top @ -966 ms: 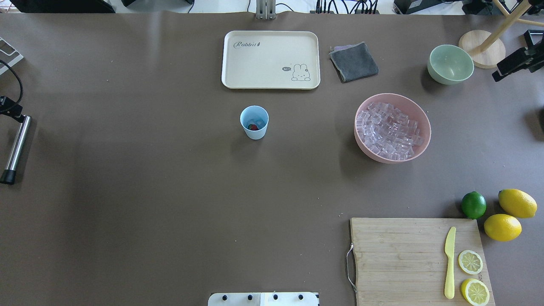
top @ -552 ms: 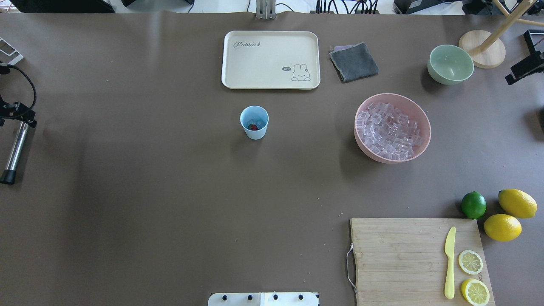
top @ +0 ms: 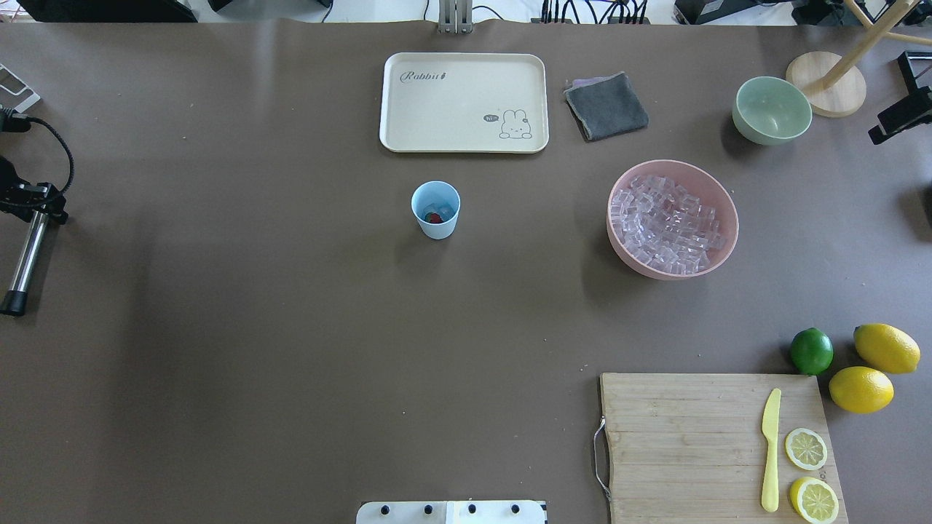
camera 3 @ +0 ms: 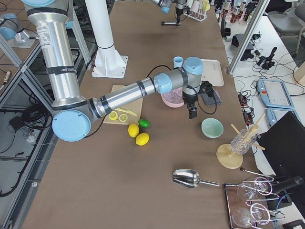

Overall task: Mash ice and strawberries in cup
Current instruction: 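Grasp the silver metal muddler upright with the left gripper, then lift the muddler and carry it over the blue cup, then push the muddler down into the cup repeatedly with the left gripper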

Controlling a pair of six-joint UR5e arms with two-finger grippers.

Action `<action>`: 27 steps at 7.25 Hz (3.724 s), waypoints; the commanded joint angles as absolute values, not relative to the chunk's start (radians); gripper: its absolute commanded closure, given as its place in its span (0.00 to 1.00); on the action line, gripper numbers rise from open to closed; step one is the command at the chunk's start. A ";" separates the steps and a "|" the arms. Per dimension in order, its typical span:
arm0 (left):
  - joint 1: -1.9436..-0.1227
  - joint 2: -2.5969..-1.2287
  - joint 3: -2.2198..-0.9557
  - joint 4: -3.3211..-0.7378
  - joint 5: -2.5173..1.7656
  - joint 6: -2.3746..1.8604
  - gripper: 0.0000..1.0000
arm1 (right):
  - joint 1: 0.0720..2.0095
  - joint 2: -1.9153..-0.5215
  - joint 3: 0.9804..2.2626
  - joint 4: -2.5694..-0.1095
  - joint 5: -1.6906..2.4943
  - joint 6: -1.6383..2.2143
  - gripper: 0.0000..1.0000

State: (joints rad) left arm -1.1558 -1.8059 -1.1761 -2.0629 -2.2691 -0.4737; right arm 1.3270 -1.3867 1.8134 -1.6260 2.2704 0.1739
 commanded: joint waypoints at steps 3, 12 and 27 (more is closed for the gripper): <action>-1.155 -1.801 -1.206 -2.052 -2.272 -0.472 1.00 | 1.327 -1.396 1.818 -1.626 2.272 0.178 0.01; -0.983 -2.064 -1.630 -2.043 -1.999 -0.993 1.00 | 1.330 -1.407 1.856 -1.631 2.312 0.179 0.01; -0.520 -2.289 -1.701 -2.157 -1.026 -0.989 1.00 | 1.477 -1.637 1.994 -1.631 2.316 0.213 0.01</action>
